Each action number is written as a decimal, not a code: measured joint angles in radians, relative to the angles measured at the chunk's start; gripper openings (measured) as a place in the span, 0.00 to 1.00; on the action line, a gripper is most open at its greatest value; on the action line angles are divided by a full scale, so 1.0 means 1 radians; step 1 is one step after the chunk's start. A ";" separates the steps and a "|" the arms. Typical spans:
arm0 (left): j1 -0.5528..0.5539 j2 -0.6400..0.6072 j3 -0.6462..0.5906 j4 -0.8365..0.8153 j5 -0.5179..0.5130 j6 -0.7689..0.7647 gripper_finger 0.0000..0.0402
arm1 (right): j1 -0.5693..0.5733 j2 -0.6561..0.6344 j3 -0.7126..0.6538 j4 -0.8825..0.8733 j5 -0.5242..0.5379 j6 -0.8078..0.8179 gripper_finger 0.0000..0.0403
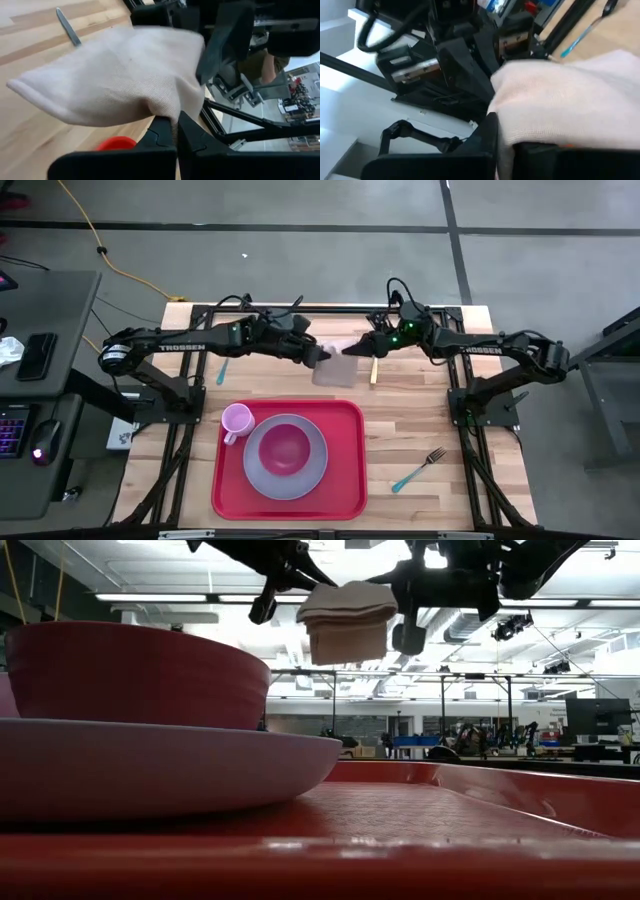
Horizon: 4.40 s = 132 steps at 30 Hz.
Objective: Set up tray
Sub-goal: Put the peach napkin to the right of the purple plate on the orange serving tray
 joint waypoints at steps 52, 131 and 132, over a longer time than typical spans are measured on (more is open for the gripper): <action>0.008 -0.061 0.001 -0.234 0.114 0.085 0.43 | 0.409 -0.126 0.000 -0.353 0.209 0.243 0.00; 0.025 -0.239 0.000 -0.997 -0.323 0.276 0.44 | 0.763 0.205 -0.001 -0.405 0.430 0.687 0.00; 0.025 -0.239 0.000 -0.997 -0.323 0.276 0.44 | 0.754 0.205 -0.001 -0.405 0.429 0.680 0.00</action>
